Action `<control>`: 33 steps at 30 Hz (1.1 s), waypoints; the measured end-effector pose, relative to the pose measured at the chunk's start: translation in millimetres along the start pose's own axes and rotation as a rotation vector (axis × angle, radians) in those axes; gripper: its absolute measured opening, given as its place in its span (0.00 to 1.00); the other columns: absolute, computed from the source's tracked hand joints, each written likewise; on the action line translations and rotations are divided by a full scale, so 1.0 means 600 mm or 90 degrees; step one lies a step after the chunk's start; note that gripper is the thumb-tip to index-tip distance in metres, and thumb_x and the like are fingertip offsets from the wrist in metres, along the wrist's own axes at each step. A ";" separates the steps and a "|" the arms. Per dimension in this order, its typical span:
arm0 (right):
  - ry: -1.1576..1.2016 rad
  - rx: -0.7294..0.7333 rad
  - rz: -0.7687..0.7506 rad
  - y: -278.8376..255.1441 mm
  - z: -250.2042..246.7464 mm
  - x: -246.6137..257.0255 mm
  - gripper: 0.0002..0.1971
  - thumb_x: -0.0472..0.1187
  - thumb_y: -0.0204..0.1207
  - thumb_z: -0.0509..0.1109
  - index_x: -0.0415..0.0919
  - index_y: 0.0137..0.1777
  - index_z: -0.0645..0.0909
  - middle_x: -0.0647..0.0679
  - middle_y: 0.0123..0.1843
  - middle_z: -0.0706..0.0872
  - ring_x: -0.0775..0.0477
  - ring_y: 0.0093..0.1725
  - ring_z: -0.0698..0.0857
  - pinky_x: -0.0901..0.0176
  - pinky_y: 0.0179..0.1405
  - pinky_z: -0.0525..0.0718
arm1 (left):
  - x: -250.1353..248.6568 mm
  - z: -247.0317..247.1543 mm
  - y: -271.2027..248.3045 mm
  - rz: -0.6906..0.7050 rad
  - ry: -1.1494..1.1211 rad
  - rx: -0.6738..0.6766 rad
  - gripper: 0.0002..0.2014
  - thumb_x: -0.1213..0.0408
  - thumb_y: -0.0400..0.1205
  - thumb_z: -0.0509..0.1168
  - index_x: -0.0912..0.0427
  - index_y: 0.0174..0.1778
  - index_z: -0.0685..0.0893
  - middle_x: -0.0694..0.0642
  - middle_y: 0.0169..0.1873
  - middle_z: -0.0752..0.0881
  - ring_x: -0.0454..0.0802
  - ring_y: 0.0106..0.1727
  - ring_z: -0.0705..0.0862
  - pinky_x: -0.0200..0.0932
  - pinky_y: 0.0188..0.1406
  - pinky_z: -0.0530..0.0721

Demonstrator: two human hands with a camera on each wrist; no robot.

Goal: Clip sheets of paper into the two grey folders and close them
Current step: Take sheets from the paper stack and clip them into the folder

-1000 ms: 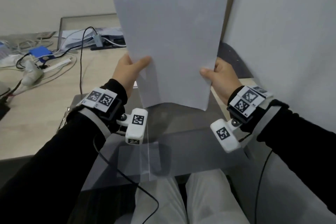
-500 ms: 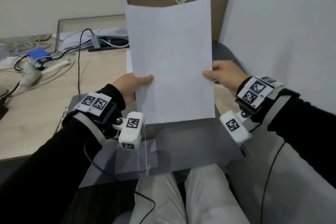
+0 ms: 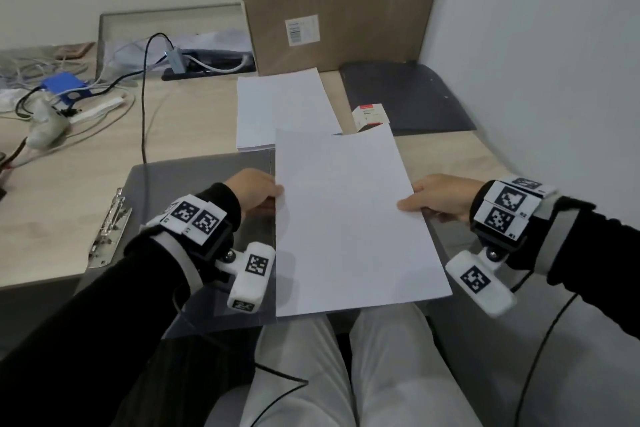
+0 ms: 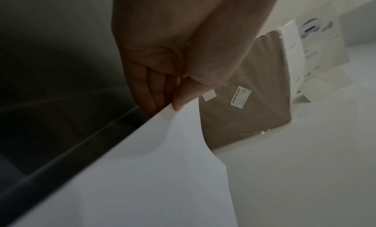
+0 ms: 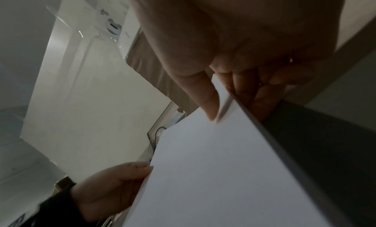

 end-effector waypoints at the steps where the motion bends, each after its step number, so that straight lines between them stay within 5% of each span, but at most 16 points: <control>1: 0.029 -0.008 0.005 0.000 -0.003 0.000 0.15 0.39 0.78 0.66 0.44 0.29 0.70 0.53 0.20 0.75 0.55 0.20 0.71 0.66 0.20 0.64 | 0.003 -0.001 -0.002 -0.012 -0.022 0.007 0.05 0.71 0.83 0.60 0.66 0.44 0.79 0.62 0.43 0.83 0.52 0.37 0.82 0.37 0.33 0.87; 4: 0.069 -0.047 0.011 0.001 -0.013 0.000 0.11 0.38 0.79 0.66 0.44 0.34 0.77 0.52 0.31 0.82 0.58 0.27 0.78 0.72 0.14 0.71 | 0.016 -0.003 -0.005 -0.035 -0.053 0.016 0.08 0.72 0.83 0.60 0.63 0.39 0.80 0.59 0.39 0.84 0.51 0.36 0.82 0.36 0.30 0.86; 7: 0.043 -0.057 0.013 0.005 -0.012 -0.001 0.09 0.35 0.77 0.69 0.42 0.35 0.80 0.49 0.33 0.83 0.56 0.30 0.78 0.70 0.26 0.77 | 0.027 0.000 -0.009 -0.062 -0.046 0.041 0.06 0.71 0.83 0.61 0.63 0.41 0.80 0.58 0.39 0.85 0.51 0.37 0.83 0.39 0.36 0.86; 14: 0.036 -0.086 -0.005 0.009 -0.014 0.006 0.11 0.31 0.76 0.69 0.39 0.33 0.79 0.45 0.30 0.80 0.55 0.24 0.77 0.71 0.16 0.72 | 0.024 0.001 -0.010 -0.035 -0.067 -0.001 0.09 0.68 0.83 0.61 0.62 0.36 0.79 0.57 0.35 0.84 0.50 0.34 0.83 0.36 0.29 0.86; 18: 0.009 -0.097 -0.008 0.012 -0.016 0.007 0.10 0.31 0.76 0.70 0.39 0.33 0.79 0.45 0.28 0.81 0.62 0.14 0.77 0.74 0.12 0.69 | 0.027 0.000 -0.003 -0.026 -0.054 -0.034 0.13 0.69 0.83 0.62 0.60 0.31 0.76 0.57 0.33 0.83 0.43 0.22 0.84 0.30 0.20 0.84; 21: 0.011 -0.107 -0.015 0.014 -0.018 0.006 0.09 0.32 0.75 0.71 0.39 0.33 0.80 0.45 0.29 0.82 0.56 0.22 0.77 0.69 0.16 0.71 | 0.029 0.002 0.000 -0.017 -0.043 -0.049 0.14 0.71 0.82 0.62 0.62 0.29 0.74 0.58 0.32 0.81 0.48 0.30 0.82 0.29 0.18 0.83; 25: 0.002 -0.168 -0.054 0.012 -0.023 0.002 0.03 0.32 0.71 0.74 0.39 0.42 0.83 0.46 0.33 0.81 0.56 0.21 0.76 0.70 0.16 0.71 | 0.037 0.003 0.002 0.002 -0.072 -0.087 0.16 0.71 0.82 0.63 0.61 0.27 0.74 0.56 0.32 0.81 0.47 0.32 0.81 0.27 0.22 0.84; 29: -0.089 -0.205 -0.120 0.014 -0.027 0.007 0.19 0.34 0.70 0.75 0.38 0.62 0.83 0.45 0.57 0.84 0.51 0.53 0.82 0.67 0.52 0.74 | 0.044 0.002 0.001 0.005 -0.108 -0.108 0.15 0.71 0.81 0.64 0.61 0.27 0.76 0.55 0.32 0.81 0.46 0.33 0.81 0.28 0.26 0.84; 33: -0.068 -0.179 -0.150 0.015 -0.021 0.008 0.23 0.24 0.73 0.68 0.35 0.69 0.79 0.43 0.68 0.83 0.47 0.68 0.82 0.68 0.62 0.73 | 0.044 0.002 -0.003 0.001 -0.131 -0.122 0.14 0.72 0.81 0.64 0.62 0.28 0.76 0.56 0.31 0.81 0.46 0.31 0.80 0.26 0.22 0.84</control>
Point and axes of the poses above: each hand's wrist, its own y-axis towards the middle knuckle, its own z-axis out of the palm, x = y × z, the point moved 3 cm from there along y, towards the middle knuckle
